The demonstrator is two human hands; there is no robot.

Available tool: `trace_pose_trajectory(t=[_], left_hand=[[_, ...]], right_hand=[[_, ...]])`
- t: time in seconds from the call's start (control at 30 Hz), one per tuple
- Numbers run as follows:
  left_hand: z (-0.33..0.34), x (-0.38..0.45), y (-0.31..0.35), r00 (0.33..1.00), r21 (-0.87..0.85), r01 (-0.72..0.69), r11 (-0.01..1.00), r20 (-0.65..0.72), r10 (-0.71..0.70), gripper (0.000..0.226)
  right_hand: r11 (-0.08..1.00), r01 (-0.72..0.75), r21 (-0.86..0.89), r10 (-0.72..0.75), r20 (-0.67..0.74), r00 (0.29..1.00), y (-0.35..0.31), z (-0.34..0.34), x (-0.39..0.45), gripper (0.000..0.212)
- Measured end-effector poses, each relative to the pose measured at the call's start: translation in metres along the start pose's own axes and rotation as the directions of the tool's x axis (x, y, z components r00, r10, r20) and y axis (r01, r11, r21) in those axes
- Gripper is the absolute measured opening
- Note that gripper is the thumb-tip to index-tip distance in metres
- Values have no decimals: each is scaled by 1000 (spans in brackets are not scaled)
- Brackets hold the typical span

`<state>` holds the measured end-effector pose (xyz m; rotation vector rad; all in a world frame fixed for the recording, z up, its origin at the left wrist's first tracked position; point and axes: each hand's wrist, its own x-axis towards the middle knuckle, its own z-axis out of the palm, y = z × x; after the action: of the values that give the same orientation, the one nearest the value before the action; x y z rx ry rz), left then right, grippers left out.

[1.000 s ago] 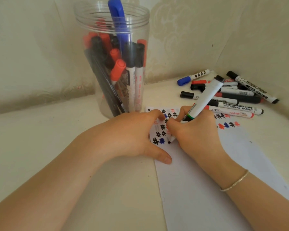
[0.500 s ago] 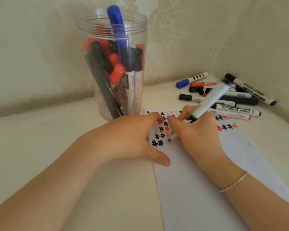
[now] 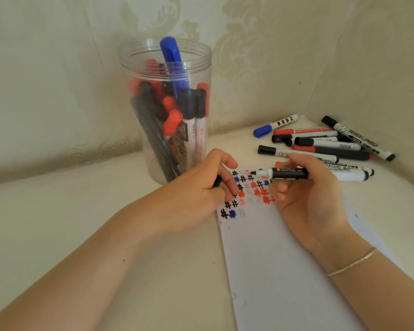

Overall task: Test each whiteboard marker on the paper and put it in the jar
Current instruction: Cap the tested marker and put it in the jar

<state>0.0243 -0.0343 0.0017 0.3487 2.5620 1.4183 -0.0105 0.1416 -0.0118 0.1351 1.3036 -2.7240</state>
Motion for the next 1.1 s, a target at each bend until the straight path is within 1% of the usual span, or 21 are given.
trace_pose_trajectory(t=[0.1,0.2,0.27,0.4,0.47,0.53,0.6,0.63,0.67,0.7,0.77,0.8,0.83,0.9,0.93,1.0,1.1], left_hand=[[3,3,-4,1000,11,-23,1000,18,23,49],[6,5,-6,999,14,-30,999,21,30,51],[7,5,-5,999,20,-29,999,21,28,55],[8,5,-4,1000,67,-13,998,14,12,59],[10,4,-3,999,150,-35,988,-5,36,59],[12,4,0,995,293,-85,952,-28,98,58],[14,3,1,988,409,-120,904,-43,151,55],[14,3,1,984,421,-125,898,-65,167,53],[13,3,0,979,389,-121,913,-104,174,47],[12,3,-1,972,311,-117,943,-160,174,40],[6,2,0,955,71,-124,990,-262,139,28],[4,2,0,949,-25,-141,990,-288,128,25],[2,2,0,947,-73,-161,984,-291,134,23],[3,3,3,955,-110,-192,975,-249,160,18],[5,3,4,960,-119,-193,974,-230,163,16],[12,4,6,969,-152,-171,973,-204,139,13],[19,7,7,977,-202,-152,967,-178,116,16]], right_hand=[[999,6,-36,-7,-24,1000,-1,0,0,28],[990,41,-131,-39,16,999,0,0,-1,29],[984,67,-166,-59,48,997,2,1,-1,31],[959,94,-266,-74,82,994,5,0,-1,27],[934,112,-338,-82,104,991,6,-1,-1,24],[909,123,-398,-78,126,989,8,-2,-1,22],[898,124,-423,-69,142,987,8,-2,-1,22],[901,119,-418,-59,153,987,7,-1,-2,22],[913,107,-394,-43,166,985,6,0,-2,21],[934,85,-347,-23,179,984,4,0,-3,21],[977,17,-214,25,191,981,0,0,-2,19],[988,-24,-152,52,186,981,-2,0,-2,23],[993,-58,-104,76,176,981,-4,-1,-1,30],[993,-92,-67,102,159,982,-7,-2,0,39],[992,-102,-71,112,153,982,-7,-2,0,38],[990,-109,-90,121,151,981,-6,-3,1,29],[986,-84,-140,113,210,971,-3,-3,2,18]])
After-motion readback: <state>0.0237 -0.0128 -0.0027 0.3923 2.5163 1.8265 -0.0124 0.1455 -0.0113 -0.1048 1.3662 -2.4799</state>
